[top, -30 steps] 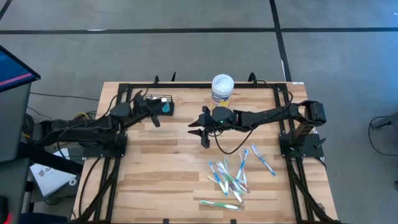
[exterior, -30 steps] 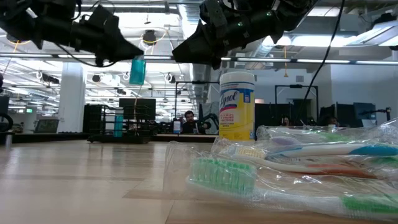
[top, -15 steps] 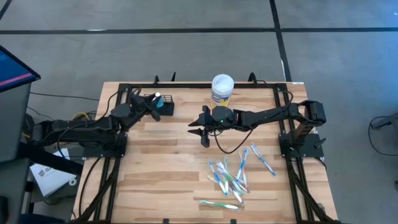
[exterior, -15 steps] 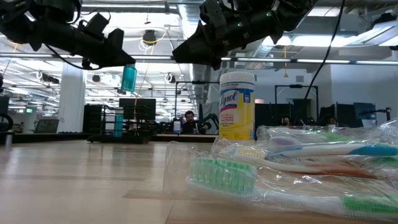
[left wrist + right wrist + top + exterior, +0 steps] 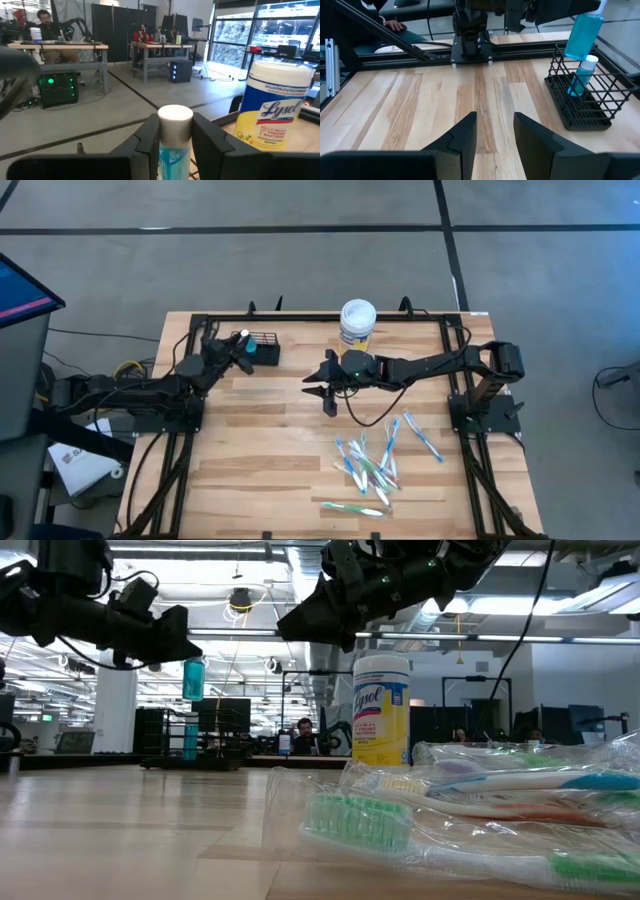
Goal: Pick & Place toothbrushing station
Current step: Put the blue mouthwash into the mesh organizer
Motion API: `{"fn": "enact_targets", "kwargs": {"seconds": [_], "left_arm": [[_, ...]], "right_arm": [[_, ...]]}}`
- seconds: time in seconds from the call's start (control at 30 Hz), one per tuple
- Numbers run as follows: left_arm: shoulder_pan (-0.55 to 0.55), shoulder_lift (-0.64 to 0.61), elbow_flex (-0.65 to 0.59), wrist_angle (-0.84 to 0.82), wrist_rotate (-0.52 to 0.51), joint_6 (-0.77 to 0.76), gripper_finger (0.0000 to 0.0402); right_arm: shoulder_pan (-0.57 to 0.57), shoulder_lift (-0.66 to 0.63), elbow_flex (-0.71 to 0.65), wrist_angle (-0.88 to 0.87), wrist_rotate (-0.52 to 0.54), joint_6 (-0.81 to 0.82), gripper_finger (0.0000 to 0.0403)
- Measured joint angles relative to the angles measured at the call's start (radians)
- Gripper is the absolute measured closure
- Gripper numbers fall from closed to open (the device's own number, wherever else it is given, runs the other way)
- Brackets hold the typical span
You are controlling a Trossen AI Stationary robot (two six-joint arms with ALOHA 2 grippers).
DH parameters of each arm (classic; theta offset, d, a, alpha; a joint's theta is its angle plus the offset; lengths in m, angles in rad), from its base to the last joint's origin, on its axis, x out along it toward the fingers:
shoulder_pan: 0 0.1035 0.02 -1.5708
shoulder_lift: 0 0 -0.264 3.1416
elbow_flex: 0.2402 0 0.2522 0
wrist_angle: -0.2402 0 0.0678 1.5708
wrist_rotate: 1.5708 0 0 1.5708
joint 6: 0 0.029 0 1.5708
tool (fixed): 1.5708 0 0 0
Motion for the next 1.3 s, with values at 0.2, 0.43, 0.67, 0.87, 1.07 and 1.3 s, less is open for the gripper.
{"fn": "enact_targets", "kwargs": {"seconds": [0.2, 0.43, 0.67, 0.87, 1.07, 1.3], "left_arm": [[0.021, 0.000, -0.010, 0.007, 0.002, 0.002, 0.0326], [0.029, 0.000, -0.010, 0.015, 0.007, 0.002, 0.0326], [0.029, 0.000, -0.010, 0.022, 0.027, 0.002, 0.0326], [0.029, 0.007, -0.010, 0.038, 0.026, 0.023, 0.0326], [0.042, 0.107, -0.010, 0.103, 0.018, 0.021, 0.0326], [0.067, 0.261, -0.010, 0.251, 0.022, 0.027, 0.0326]], "right_arm": [[0.000, 0.000, 0.000, 0.020, 0.000, 0.000, 0.0283], [0.000, 0.000, 0.000, 0.020, 0.000, 0.000, 0.0283], [0.000, 0.000, 0.000, 0.030, 0.000, -0.001, 0.0283], [0.000, 0.000, 0.000, 0.035, 0.000, -0.008, 0.0283], [0.000, 0.000, 0.000, 0.036, 0.000, -0.011, 0.0283], [0.000, 0.000, 0.000, 0.035, 0.000, -0.011, 0.0283]]}}
